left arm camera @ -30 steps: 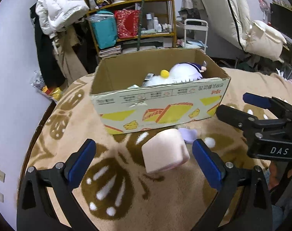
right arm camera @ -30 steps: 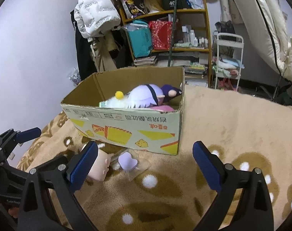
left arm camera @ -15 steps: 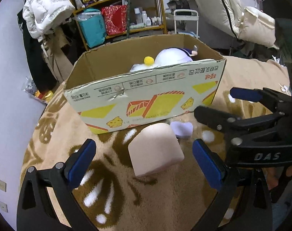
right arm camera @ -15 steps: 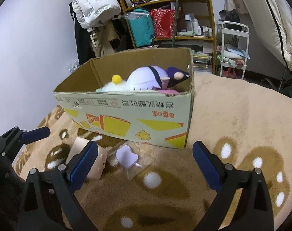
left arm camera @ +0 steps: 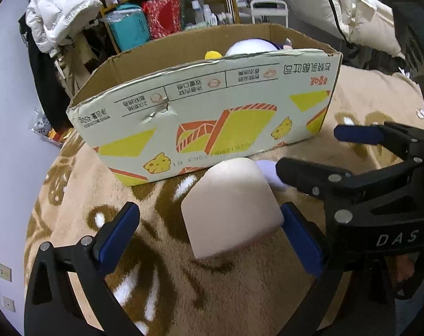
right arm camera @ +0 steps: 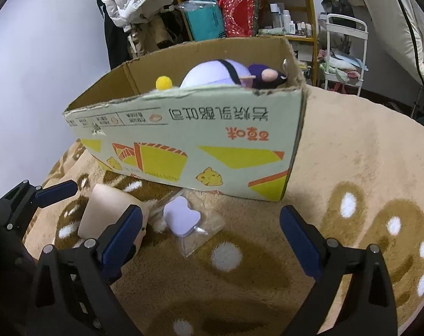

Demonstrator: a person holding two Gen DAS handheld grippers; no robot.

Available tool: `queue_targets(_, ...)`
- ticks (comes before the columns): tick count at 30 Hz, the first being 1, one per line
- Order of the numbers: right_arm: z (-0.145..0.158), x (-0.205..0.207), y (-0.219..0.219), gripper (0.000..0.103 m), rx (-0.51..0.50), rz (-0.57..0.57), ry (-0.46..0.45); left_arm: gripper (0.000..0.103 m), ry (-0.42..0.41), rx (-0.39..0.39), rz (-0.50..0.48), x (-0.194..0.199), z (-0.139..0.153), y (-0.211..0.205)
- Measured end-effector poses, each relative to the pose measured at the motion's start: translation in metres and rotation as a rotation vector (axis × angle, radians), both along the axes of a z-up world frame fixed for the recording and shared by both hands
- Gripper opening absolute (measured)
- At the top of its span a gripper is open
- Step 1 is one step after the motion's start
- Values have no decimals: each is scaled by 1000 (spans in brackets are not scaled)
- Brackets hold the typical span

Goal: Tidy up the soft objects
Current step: 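Grasp the pink roll plush with the left gripper while the right grasps the lavender packet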

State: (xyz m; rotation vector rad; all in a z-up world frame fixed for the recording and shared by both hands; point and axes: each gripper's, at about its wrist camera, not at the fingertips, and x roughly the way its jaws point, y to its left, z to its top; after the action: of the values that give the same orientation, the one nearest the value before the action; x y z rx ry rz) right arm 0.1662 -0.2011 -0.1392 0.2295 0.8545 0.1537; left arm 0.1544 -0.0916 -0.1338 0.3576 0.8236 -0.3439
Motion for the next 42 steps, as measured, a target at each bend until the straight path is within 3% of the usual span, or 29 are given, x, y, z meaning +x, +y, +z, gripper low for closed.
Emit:
queue_targets(3,-5,2,3,102,16,11,14,98,-14,-5,1,1,-1,2)
queue_targets(5,-7,4,5,95,24,23,25,94,-6,-19,-1,2,-3,4)
queue_targets(8,-11,8,8,87,47,40,48,84,19,-44,-7,4,-6,6)
queue_targets(12,-19,13,8,76,80,46,85,62,48,-62,-40,5,-10,5)
queue_targets(16,-27,16,12,60,89,55,114,52,69,-68,-51,4,-13,4)
queue_targets(20,-27,16,17,58,85,61,106,44,103,-119,-21,6,-12,14)
queue_targets(22,-27,16,20,51,85,71,98,39,114,-134,-15,6,-10,17)
queue_targets(31,-24,15,25,48,73,65,88,36,149,-187,41,-1,-6,31)
queue_targets(42,-16,3,36,20,25,64,81,36,135,-143,67,-10,2,33)
